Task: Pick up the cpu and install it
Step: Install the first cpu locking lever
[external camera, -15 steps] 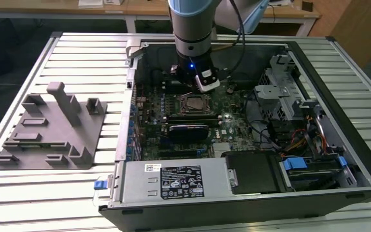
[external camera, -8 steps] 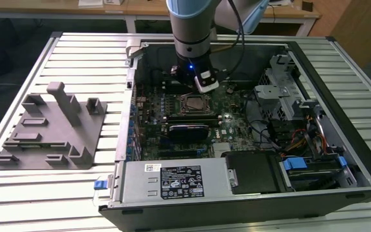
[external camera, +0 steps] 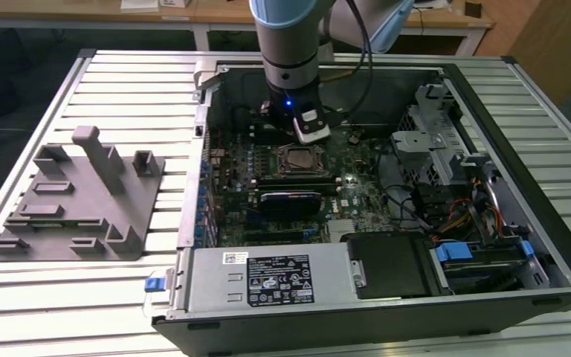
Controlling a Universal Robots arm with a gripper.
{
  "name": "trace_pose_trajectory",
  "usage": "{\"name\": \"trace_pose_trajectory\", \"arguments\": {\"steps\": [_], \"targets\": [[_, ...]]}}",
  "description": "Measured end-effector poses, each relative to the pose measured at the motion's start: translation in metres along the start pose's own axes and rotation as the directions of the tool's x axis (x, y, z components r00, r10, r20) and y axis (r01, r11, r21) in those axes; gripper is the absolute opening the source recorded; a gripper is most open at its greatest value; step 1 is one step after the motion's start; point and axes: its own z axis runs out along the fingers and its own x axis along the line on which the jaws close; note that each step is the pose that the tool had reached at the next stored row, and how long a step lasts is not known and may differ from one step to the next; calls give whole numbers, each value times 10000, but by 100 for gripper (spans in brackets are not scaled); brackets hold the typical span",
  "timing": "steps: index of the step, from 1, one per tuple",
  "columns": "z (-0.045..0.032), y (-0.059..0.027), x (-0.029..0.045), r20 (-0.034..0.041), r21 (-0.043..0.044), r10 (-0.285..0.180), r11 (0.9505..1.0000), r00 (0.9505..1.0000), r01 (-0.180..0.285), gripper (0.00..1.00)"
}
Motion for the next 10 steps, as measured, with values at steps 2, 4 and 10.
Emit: {"name": "trace_pose_trajectory", "arguments": {"steps": [2,4,10], "targets": [[7,9,10,29,10,113,9999,9999,-113,11],[16,22,17,56,20,218,9998,9997,-218,11],[39,44,26,149,48,544,9985,9984,-545,11]]}}
